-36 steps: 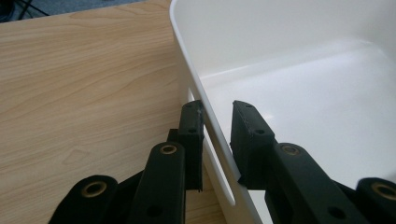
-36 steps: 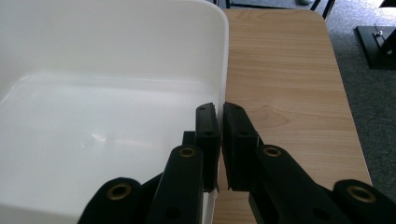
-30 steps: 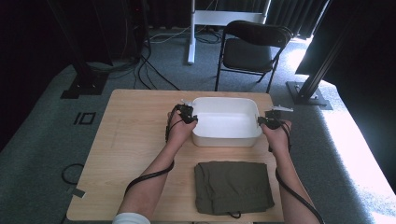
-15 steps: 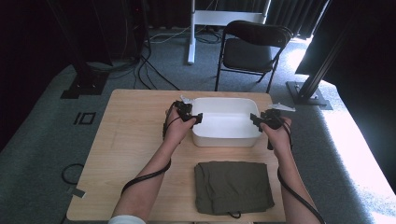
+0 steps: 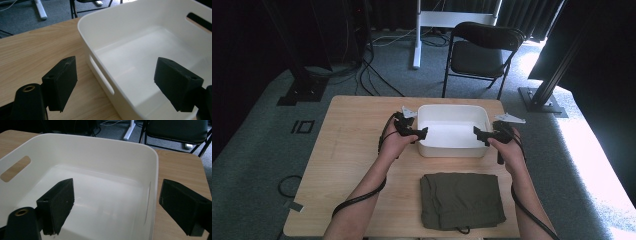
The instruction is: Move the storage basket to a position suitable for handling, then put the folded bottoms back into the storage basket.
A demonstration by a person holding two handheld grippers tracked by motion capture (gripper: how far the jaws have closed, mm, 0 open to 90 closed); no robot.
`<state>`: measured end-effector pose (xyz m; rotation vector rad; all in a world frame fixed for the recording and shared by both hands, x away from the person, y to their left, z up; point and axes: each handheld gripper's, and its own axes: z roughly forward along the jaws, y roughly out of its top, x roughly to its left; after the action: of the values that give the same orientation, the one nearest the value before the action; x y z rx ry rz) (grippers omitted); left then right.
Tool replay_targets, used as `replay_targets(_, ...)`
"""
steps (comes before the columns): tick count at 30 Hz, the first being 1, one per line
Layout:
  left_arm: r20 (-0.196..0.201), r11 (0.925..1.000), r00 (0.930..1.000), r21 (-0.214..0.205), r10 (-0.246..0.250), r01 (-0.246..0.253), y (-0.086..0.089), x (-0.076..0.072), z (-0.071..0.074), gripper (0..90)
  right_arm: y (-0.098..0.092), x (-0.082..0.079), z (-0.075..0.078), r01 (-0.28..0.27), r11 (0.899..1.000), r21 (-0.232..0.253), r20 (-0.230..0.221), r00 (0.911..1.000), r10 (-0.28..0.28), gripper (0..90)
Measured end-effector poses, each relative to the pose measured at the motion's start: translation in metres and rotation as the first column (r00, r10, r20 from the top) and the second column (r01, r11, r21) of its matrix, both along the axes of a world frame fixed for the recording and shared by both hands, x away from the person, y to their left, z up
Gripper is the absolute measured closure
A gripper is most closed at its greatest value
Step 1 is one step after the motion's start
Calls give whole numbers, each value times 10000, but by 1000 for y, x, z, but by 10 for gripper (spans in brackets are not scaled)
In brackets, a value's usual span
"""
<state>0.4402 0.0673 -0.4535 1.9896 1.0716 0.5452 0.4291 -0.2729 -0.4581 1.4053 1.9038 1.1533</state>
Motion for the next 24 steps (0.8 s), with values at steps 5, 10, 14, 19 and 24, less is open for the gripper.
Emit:
replay_targets(5,-129,9992,9994,-213,-328,326,8,-11,-2,220,0,-13,2,-236,9997,-8,85,9997,236,134)
replay_targets(10,-107,9980,9982,-242,-584,581,16,-25,0,198,-2,-23,4,-280,9996,-71,238,9993,282,134)
replay_targets(14,26,9978,9985,-373,-547,548,21,-33,2,169,-3,-31,5,-285,9996,17,266,9992,284,135)
replay_targets(19,11,9954,9972,-597,-748,747,21,-44,3,165,-4,-39,4,-367,9991,-188,294,9989,373,135)
replay_targets(24,58,9939,9951,-483,-991,993,18,-55,1,165,-3,-46,5,-414,9990,-155,373,9984,419,135)
